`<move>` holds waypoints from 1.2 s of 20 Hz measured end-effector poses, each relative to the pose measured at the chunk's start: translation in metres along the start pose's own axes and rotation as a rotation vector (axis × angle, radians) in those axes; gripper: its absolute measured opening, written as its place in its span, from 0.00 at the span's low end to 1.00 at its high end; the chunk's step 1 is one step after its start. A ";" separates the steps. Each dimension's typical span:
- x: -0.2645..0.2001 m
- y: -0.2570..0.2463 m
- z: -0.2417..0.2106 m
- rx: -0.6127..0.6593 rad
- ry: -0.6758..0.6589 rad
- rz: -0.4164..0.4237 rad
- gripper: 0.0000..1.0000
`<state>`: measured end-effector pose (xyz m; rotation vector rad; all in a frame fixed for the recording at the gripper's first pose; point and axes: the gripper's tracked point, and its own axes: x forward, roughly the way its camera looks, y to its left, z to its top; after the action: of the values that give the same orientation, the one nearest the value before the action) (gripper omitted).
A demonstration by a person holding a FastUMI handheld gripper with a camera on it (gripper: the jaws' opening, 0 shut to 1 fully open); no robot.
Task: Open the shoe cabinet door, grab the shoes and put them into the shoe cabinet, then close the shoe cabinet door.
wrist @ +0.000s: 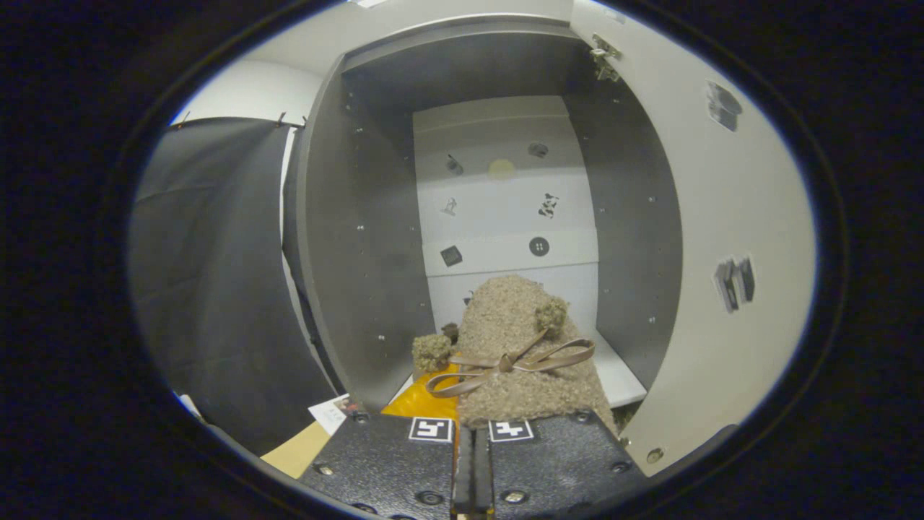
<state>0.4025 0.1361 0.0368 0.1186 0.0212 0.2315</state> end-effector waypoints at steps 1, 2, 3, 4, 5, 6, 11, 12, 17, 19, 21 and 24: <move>0.011 0.000 0.010 -0.020 -0.016 -0.012 0.06; 0.023 -0.002 0.017 -0.034 -0.029 -0.023 0.06; 0.034 -0.001 0.021 -0.033 -0.028 -0.024 0.06; 0.047 0.000 0.025 -0.025 -0.025 -0.025 0.06; 0.058 -0.003 0.025 -0.026 -0.016 -0.031 0.06; 0.069 -0.006 0.026 -0.028 -0.011 -0.038 0.06; 0.138 -0.023 0.014 -0.024 0.040 -0.070 0.05; 0.151 -0.026 0.008 -0.001 0.058 -0.068 0.05; 0.195 -0.050 -0.022 0.067 0.135 -0.106 0.06; 0.211 -0.058 -0.035 0.102 0.174 -0.122 0.06; 0.218 -0.065 -0.050 0.117 0.231 -0.143 0.06; 0.230 -0.070 -0.061 0.102 0.304 -0.179 0.05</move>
<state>0.6403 0.1285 -0.0339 0.1815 0.3448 0.0673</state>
